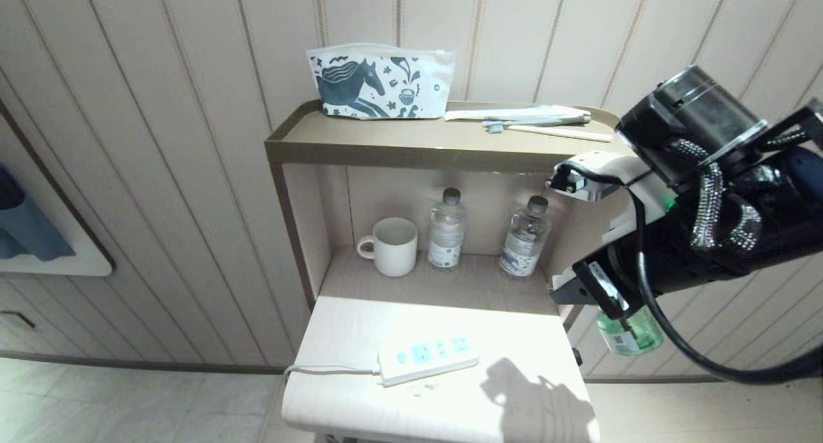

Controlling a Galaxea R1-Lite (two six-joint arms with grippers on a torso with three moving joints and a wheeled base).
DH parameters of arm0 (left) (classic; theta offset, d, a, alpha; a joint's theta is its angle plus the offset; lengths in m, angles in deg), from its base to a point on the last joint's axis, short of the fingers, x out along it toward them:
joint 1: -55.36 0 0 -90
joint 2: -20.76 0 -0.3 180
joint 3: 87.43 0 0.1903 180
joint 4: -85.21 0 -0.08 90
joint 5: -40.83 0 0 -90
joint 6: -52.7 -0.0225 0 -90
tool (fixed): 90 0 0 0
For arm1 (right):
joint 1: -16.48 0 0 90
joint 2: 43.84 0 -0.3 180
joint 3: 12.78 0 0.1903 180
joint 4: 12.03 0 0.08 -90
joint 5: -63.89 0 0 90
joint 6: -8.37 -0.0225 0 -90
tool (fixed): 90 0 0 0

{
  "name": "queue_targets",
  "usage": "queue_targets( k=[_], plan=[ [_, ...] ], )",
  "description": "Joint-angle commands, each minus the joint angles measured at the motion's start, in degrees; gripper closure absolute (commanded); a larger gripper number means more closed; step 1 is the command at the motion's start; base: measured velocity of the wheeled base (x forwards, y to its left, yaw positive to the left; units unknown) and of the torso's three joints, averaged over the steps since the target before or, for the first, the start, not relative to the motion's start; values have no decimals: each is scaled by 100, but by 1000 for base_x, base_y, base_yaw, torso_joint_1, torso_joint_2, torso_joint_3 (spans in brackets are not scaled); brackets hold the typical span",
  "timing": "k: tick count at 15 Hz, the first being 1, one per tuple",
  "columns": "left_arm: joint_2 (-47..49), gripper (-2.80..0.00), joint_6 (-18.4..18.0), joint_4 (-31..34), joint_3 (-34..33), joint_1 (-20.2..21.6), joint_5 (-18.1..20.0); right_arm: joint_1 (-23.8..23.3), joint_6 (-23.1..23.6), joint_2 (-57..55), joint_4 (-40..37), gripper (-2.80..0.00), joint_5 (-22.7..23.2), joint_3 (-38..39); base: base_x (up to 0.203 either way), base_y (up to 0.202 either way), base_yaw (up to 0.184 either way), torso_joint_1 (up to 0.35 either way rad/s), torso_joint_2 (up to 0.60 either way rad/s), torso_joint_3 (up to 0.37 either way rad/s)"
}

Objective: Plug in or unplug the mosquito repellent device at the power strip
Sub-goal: Insert the plug into the socket

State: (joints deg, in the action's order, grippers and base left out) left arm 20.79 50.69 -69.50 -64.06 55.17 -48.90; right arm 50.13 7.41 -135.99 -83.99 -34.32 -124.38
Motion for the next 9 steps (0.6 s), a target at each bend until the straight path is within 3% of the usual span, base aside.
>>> queue_targets(
  k=[1, 6, 9],
  plan=[
    [-2, 0, -1, 1, 0, 1, 0, 2, 0, -58, -28, 0, -6, -1, 0, 0, 0, 287, -598, -321],
    [-2, 0, -1, 1, 0, 1, 0, 2, -27, -14, -19, 0, -6, -1, 0, 0, 0, 243, -512, -269],
    [-2, 0, -1, 1, 0, 1, 0, 38, -11, -23, 26, 0, -10, 36, 0, 0, 0, 48, -95, -45]
  ],
)
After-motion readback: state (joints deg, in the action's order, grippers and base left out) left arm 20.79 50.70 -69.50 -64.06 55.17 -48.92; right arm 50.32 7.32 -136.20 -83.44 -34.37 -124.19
